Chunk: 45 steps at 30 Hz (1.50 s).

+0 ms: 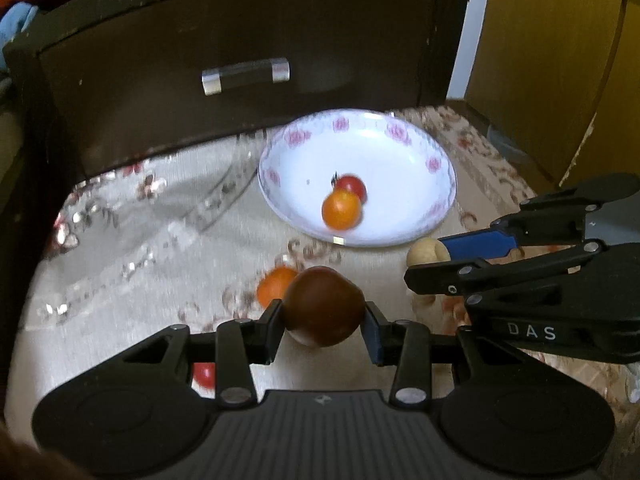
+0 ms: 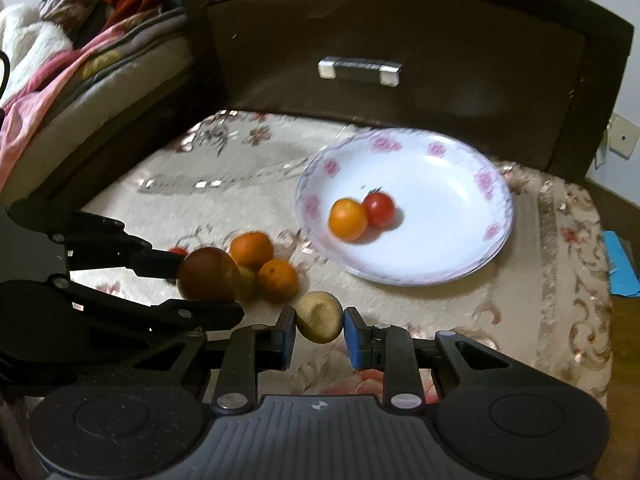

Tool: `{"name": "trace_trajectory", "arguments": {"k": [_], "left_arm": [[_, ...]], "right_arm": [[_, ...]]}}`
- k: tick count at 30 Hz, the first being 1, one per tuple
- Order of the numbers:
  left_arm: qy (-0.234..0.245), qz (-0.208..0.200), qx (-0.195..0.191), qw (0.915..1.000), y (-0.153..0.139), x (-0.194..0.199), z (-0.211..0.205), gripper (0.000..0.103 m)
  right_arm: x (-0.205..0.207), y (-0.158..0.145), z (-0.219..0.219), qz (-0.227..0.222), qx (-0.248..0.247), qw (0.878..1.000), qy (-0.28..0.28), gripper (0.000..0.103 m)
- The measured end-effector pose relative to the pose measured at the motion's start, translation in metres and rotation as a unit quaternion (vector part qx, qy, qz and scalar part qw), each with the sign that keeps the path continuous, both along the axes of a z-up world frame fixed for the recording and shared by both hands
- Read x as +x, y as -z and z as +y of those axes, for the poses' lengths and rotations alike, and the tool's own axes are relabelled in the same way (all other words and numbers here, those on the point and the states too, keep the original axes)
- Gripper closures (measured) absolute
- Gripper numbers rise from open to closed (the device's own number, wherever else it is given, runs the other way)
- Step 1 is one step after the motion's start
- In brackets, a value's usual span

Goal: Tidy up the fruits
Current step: 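Carry the brown tomato and tan fruit into the bowl and open both grippers, then lift both open grippers out of the bowl back toward the fruit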

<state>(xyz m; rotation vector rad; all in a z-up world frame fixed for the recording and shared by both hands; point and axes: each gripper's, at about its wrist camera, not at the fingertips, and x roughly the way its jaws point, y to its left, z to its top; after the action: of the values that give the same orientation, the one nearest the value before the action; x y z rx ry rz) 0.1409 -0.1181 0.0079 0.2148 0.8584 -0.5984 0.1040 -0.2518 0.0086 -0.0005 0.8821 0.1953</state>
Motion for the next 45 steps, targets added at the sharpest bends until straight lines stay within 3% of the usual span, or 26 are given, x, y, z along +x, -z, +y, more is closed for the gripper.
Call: {"name": "trace_trajectory", "arguments": {"k": [8,19,45], "left_arm": [[0.0,-0.022,-0.005,0.9997,-0.011,0.026,-0.017,0.054],[0.001,-0.032,-0.002,0.9995,-0.003,0.056,-0.038,0.054],[0.002,-0.029,-0.02,0.9994,0.006,0.078,-0.047,0.053]], "right_arm": [[0.018,-0.012,-0.017,-0.024,0.007,0.999,0.035,0.082],[0.042,-0.004,-0.037,-0.025,0.016,0.997,0.074,0.082],[0.055,0.009,-0.048,-0.019,0.021,0.996,0.083,0.08]]}}
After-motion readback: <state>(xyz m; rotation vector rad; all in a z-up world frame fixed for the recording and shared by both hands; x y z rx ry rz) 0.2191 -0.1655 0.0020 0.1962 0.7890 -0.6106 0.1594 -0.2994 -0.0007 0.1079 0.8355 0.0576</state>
